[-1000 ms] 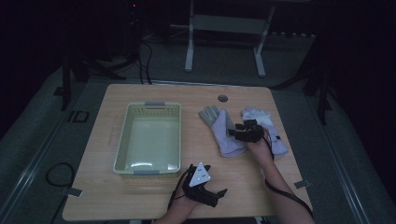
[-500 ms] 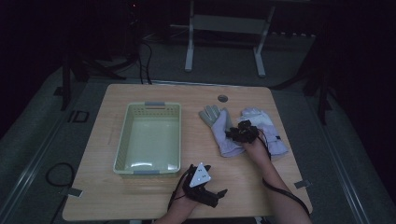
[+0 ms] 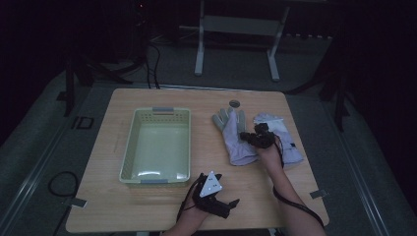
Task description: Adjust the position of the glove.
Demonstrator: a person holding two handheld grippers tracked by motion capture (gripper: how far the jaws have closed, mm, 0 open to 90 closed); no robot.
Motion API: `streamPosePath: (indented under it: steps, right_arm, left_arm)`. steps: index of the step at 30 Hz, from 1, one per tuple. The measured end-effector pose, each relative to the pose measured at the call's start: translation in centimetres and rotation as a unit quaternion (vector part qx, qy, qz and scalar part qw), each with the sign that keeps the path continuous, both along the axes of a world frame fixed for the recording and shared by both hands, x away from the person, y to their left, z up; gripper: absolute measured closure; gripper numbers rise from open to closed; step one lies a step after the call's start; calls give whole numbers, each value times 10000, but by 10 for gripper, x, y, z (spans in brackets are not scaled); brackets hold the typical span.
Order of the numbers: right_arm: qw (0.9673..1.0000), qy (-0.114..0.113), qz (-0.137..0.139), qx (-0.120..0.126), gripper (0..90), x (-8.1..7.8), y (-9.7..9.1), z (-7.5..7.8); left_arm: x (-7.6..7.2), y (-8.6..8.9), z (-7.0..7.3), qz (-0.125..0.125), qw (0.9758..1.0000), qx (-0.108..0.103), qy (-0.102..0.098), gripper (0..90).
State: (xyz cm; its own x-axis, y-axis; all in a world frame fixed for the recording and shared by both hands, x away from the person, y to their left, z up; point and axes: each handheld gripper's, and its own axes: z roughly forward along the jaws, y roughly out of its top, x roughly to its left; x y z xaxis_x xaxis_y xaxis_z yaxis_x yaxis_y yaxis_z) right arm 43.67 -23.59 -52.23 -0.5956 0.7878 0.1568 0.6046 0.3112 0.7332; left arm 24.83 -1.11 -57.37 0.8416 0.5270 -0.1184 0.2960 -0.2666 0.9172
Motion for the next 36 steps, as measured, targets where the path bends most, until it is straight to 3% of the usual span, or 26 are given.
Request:
streamPosePath:
  steps: [7,13,18,20,26,29,36]
  right_arm:
    - [9980,-311,-387,400,876,-24,1,35]
    - [9956,-539,-686,341,875,-46,2,45]
    - [9936,-490,-849,565,875,-64,0,35]
    - [9941,-479,-849,473,875,-69,0,29]
    - [9946,-213,-871,525,874,-77,-1,9]
    - [9945,-107,-892,535,873,-78,-2,0]
    - [9950,61,-953,306,867,-74,-2,-21]
  left_arm:
    - [0,0,0,3,10000,30,-1,1]
    - [0,0,0,1,10000,22,-10,1]
    - [-1,-1,0,12,10000,51,-58,1]
    - [-1,-1,0,12,10000,56,-66,1]
    - [-1,-1,0,33,10000,59,-56,1]
    - [0,-1,0,36,10000,44,-33,1]
    - [0,-1,0,26,10000,56,-60,1]
